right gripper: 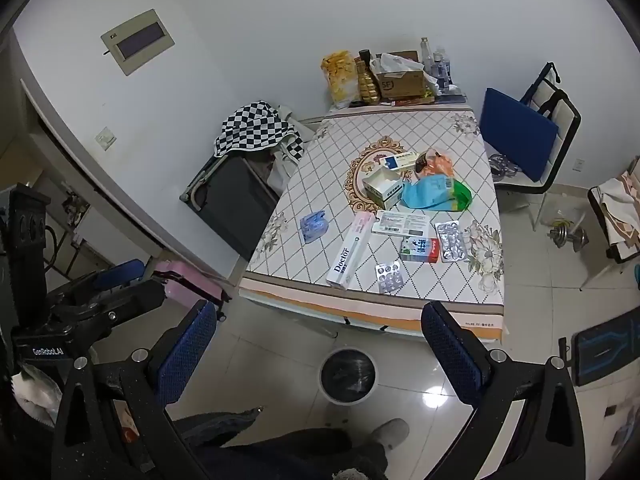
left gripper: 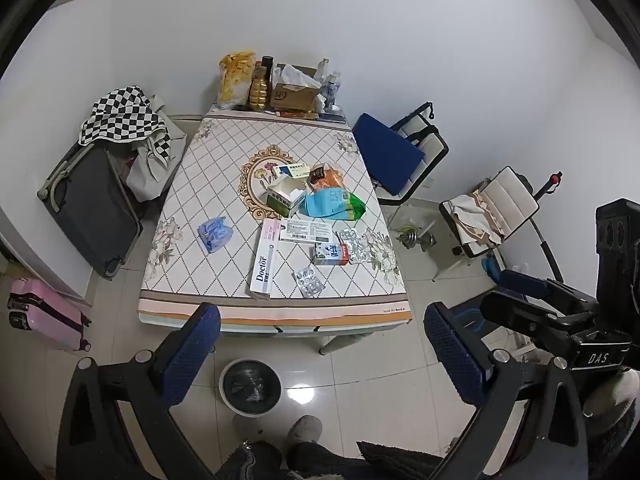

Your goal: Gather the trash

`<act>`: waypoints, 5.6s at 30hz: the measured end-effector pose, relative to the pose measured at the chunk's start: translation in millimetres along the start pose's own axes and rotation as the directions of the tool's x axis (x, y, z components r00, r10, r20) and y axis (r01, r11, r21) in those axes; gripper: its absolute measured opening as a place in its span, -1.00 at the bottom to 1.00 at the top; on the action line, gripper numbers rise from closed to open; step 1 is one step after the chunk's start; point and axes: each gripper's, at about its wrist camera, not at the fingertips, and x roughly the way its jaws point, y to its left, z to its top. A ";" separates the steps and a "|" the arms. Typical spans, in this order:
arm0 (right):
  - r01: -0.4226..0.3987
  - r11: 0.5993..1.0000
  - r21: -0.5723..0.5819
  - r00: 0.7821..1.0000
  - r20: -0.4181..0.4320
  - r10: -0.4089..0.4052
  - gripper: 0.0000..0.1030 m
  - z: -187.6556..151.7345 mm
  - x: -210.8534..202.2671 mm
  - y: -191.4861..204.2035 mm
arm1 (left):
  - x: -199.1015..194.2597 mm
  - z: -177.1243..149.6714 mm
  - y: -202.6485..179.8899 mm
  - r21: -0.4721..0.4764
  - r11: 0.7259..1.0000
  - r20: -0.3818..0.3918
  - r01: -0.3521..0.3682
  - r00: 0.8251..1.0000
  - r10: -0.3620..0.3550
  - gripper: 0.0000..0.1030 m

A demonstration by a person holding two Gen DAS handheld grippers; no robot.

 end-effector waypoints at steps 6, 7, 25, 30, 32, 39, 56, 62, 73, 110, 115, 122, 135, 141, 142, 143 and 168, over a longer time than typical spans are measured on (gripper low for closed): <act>-0.001 1.000 -0.003 1.000 -0.007 0.001 1.00 1.4 0.2 1.9 | 0.3 -0.3 -0.6 -0.003 1.000 -0.004 0.006 1.000 -0.006 1.00; 0.000 1.000 -0.003 1.000 -0.008 0.000 1.00 1.9 0.3 2.4 | 0.1 0.0 0.2 -0.005 1.000 -0.003 0.006 1.000 -0.007 1.00; -0.033 0.999 0.006 0.999 -0.018 0.033 1.00 5.9 6.6 -1.4 | 4.4 5.9 -11.0 0.004 1.000 -0.012 0.030 0.999 -0.030 1.00; -0.042 0.999 0.008 0.999 -0.022 0.042 1.00 7.7 9.3 -0.8 | 1.5 5.5 -4.5 0.004 0.999 -0.016 0.046 0.999 -0.045 1.00; -0.048 0.999 0.010 0.999 -0.023 0.048 1.00 6.9 10.1 -2.3 | 1.5 5.5 -5.8 0.003 0.999 -0.017 0.051 0.999 -0.050 1.00; -0.057 0.998 0.011 0.998 -0.029 0.058 1.00 5.1 13.5 -3.2 | 5.6 3.1 -3.9 0.007 0.998 -0.022 0.061 0.998 -0.061 1.00; -0.061 0.998 0.014 0.998 -0.028 0.061 1.00 6.9 14.1 -4.4 | 7.1 7.9 -4.7 0.008 0.997 -0.026 0.082 0.996 -0.082 1.00; -0.063 0.998 0.013 0.998 -0.027 0.063 1.00 7.7 13.7 -3.7 | 7.7 9.2 -4.3 0.008 0.997 -0.028 0.083 0.996 -0.083 1.00; -0.064 0.998 0.012 0.998 -0.027 0.064 1.00 12.4 13.2 0.4 | 8.6 9.6 -4.6 0.009 0.997 -0.028 0.083 0.996 -0.082 1.00; 0.198 0.935 0.294 0.980 -0.059 -0.189 1.00 23.6 93.0 -62.3 | 147.1 46.3 47.9 0.100 0.950 -0.067 -0.295 0.951 0.302 1.00; 0.374 0.917 0.138 0.920 -0.181 -0.347 1.00 45.7 180.7 -106.1 | 241.6 42.4 56.1 0.113 0.936 -0.196 -0.334 0.916 0.351 1.00; 0.351 0.898 -0.266 0.818 -0.381 -0.432 0.86 71.7 359.6 -161.1 | 345.7 22.6 73.4 0.113 0.875 -0.370 -0.470 0.798 0.476 1.00; 0.074 0.850 -0.522 0.715 -0.567 -0.410 0.42 65.0 525.2 -181.0 | 443.4 27.7 89.7 0.064 0.894 -0.515 -0.443 0.753 0.410 0.82; 0.259 0.960 0.107 0.765 -0.629 -0.137 0.36 90.6 518.0 -252.9 | 495.0 39.5 91.0 0.075 0.924 -0.573 -0.375 0.742 0.347 0.49; 0.263 0.953 0.153 0.771 -0.627 -0.112 0.38 90.2 518.9 -257.8 | 499.9 40.3 91.3 0.078 0.925 -0.579 -0.372 0.738 0.346 0.20; 0.255 0.952 0.170 0.763 -0.640 -0.090 0.42 88.0 522.6 -259.6 | 504.6 41.0 92.4 0.072 0.928 -0.588 -0.364 0.736 0.335 0.01; 0.344 0.929 0.136 0.903 -0.320 -0.288 0.07 49.9 382.9 -138.1 | 320.8 10.6 76.8 0.028 0.956 -0.271 -0.294 0.918 0.290 -0.15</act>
